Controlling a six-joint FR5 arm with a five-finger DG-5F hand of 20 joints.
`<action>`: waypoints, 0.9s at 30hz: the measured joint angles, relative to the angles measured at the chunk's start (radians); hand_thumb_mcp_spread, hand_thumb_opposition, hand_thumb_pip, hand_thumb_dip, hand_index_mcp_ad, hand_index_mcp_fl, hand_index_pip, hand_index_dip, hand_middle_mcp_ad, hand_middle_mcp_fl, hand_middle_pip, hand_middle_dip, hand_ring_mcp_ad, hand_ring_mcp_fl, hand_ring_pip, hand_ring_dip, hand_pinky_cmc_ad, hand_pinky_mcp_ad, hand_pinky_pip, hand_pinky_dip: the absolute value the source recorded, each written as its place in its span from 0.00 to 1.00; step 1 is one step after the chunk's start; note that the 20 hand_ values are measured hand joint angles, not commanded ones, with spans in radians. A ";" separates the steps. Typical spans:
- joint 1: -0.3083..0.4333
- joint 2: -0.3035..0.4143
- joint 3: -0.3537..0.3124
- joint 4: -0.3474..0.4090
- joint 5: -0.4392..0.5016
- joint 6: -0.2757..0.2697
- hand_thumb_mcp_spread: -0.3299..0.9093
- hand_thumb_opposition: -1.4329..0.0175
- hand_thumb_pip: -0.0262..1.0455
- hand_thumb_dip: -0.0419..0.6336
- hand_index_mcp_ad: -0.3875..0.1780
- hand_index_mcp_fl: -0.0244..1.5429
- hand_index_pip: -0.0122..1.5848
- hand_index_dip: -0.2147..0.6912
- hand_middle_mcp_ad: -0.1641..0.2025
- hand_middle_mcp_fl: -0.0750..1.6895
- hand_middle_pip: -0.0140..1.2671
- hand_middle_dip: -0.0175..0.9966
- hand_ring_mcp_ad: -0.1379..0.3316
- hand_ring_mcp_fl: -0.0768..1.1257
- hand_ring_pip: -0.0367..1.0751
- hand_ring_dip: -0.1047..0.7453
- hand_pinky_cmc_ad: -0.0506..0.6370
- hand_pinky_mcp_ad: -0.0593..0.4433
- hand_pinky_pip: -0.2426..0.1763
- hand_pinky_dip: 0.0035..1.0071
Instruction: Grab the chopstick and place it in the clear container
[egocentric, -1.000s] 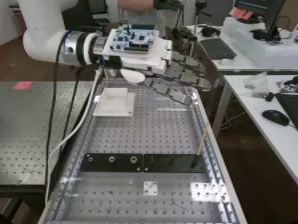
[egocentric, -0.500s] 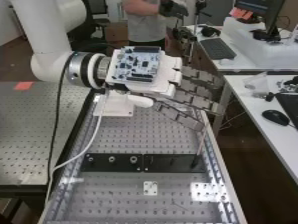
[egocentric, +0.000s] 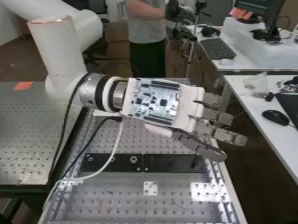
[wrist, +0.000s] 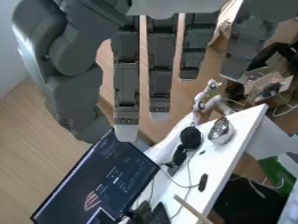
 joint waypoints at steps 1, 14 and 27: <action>-0.002 -0.007 0.008 -0.005 -0.004 0.007 0.58 0.41 0.63 0.54 0.58 0.40 0.58 0.51 0.60 0.41 0.10 0.65 0.52 0.21 0.12 0.43 0.64 0.74 0.52 0.21; -0.020 -0.090 0.069 -0.067 -0.043 0.099 0.58 0.40 0.63 0.56 0.53 0.37 0.48 0.48 0.62 0.43 0.11 0.65 0.51 0.24 0.13 0.47 0.64 0.74 0.52 0.21; -0.009 -0.123 0.057 -0.087 -0.043 0.167 0.58 0.40 0.63 0.56 0.53 0.35 0.36 0.48 0.61 0.46 0.11 0.65 0.51 0.27 0.13 0.47 0.64 0.74 0.52 0.21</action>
